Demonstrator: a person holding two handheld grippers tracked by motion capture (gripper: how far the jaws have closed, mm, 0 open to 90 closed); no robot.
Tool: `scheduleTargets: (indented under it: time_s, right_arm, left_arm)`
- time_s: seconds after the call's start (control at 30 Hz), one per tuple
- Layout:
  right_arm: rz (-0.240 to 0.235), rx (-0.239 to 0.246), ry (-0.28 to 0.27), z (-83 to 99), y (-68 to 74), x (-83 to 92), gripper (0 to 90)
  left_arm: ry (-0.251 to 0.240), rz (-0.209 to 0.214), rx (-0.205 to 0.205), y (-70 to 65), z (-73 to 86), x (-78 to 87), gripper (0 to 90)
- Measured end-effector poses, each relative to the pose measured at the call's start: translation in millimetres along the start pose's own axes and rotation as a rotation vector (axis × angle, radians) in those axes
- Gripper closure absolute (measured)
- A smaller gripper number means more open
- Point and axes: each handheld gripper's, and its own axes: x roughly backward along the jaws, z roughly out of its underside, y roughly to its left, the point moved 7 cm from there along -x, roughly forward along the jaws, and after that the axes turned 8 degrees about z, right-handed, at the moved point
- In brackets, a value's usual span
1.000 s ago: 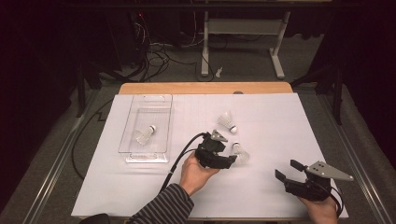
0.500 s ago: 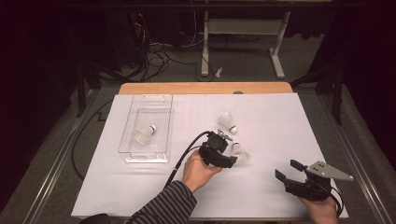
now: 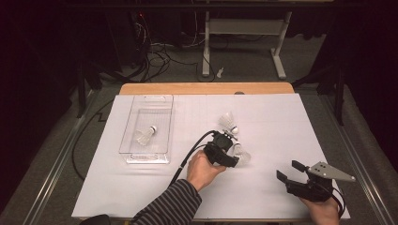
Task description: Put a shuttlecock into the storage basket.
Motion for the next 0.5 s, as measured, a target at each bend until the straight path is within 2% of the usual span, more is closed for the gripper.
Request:
scheduleTargets:
  time_s: [0.5]
  right_arm:
    - [-0.001,0.001,0.000,0.0,0.0,0.0,27.6]
  left_arm:
    - [0.025,0.006,0.040,7.9,0.2,-11.4,52.7]
